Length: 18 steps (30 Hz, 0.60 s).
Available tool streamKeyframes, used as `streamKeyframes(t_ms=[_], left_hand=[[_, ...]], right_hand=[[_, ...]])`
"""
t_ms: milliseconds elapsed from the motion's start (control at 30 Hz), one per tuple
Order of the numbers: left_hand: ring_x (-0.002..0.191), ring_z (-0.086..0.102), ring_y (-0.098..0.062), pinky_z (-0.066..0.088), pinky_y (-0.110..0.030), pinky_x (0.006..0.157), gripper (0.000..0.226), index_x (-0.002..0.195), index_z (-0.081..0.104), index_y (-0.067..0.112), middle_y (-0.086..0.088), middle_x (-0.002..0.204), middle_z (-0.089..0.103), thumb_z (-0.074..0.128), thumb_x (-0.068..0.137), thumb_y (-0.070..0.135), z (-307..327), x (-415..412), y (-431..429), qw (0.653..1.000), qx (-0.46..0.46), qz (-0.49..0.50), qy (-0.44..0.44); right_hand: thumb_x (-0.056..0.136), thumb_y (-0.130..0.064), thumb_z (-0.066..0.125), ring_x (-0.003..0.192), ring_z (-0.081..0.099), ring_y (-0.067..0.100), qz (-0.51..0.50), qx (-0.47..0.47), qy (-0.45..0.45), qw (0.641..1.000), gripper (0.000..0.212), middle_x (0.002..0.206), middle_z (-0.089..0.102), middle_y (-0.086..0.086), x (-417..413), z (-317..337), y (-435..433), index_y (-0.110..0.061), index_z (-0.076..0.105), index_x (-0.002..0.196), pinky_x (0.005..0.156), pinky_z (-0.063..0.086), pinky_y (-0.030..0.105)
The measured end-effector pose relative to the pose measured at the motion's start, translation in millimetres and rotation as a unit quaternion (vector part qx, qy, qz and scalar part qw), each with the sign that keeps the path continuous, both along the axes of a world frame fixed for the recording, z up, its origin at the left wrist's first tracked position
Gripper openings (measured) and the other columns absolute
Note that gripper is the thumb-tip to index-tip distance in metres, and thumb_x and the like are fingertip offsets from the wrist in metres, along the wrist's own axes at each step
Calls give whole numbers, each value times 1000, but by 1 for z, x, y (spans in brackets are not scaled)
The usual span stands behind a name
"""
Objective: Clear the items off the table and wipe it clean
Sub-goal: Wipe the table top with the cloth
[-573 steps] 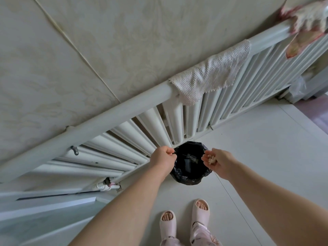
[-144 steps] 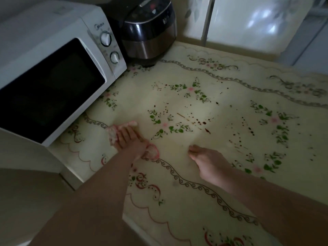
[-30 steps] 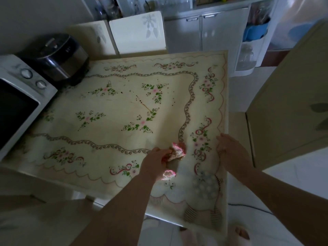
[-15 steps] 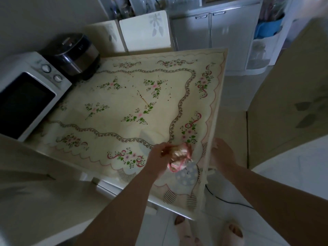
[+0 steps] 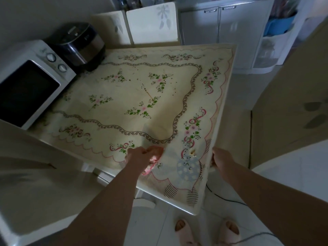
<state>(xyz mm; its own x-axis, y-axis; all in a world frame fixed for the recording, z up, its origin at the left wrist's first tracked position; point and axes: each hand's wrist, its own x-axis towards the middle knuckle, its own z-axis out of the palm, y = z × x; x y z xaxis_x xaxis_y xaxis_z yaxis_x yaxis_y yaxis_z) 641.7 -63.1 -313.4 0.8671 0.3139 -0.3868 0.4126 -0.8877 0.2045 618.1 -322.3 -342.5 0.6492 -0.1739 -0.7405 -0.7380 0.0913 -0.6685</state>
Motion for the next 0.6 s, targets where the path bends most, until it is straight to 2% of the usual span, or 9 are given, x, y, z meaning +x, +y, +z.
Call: streamKeyframes(t_ms=[33,100,167,233,333,367,467,533,600], left_hand=[[81,62,-21,52,-26,63,36,110,65,15,-14,106,62,63,88,43,-2,-2,-2,999,0,26,-28],[89,61,-23,55,-30,71,33,122,57,15,-16,117,57,61,91,24,-10,-8,-9,997,17,49,-52],[91,59,-24,54,-33,79,32,126,54,15,-16,121,53,54,95,19,-13,-10,-17,996,39,60,-59],[84,57,-20,56,-33,77,28,124,58,20,-13,119,55,52,97,27,-14,-8,-24,996,44,43,-66],[81,61,-23,56,-29,62,25,112,64,37,-8,112,52,54,92,48,-12,-5,-37,998,-12,6,-68],[82,61,-25,56,-30,65,23,104,63,41,-6,110,48,54,88,55,-13,-2,-42,998,-14,-5,-63],[88,61,-30,57,-38,77,35,106,65,42,-5,107,46,59,79,64,-13,8,-57,998,7,-10,-60],[83,64,-27,56,-34,71,24,95,63,44,-3,104,52,60,80,63,-13,12,-67,997,6,-28,-71],[78,66,-23,59,-34,68,15,97,67,44,-3,101,58,62,84,52,-13,15,-78,994,-15,-61,-90]], right_hand=[[95,-15,40,91,61,34,-2,7,13,1000,26,108,64,23,-1,-4,1,-5,60,81,95,48,52],[95,-16,42,92,64,37,-11,17,32,999,29,106,66,25,-2,-9,0,5,63,97,92,51,50],[97,-16,43,87,62,33,-30,45,38,998,30,103,66,25,-5,-10,0,7,61,103,85,52,45],[98,-16,44,87,61,31,-45,79,42,995,27,100,65,23,-7,-10,-3,5,61,103,77,53,40],[98,-16,47,90,63,31,-57,122,50,990,26,104,66,21,-8,-9,-6,4,60,108,68,54,36],[97,-15,48,91,64,31,-59,130,52,988,26,105,67,21,-8,-10,-8,4,60,109,69,54,37],[95,-12,51,94,65,31,-54,146,55,986,24,105,68,21,-11,-10,-11,4,61,110,76,54,39],[95,-12,51,96,65,31,-61,160,60,983,24,108,67,21,-13,-10,-10,5,61,109,83,53,41],[96,-12,50,96,64,32,-64,175,61,981,26,109,66,22,-14,-10,-9,6,61,110,87,52,43]])
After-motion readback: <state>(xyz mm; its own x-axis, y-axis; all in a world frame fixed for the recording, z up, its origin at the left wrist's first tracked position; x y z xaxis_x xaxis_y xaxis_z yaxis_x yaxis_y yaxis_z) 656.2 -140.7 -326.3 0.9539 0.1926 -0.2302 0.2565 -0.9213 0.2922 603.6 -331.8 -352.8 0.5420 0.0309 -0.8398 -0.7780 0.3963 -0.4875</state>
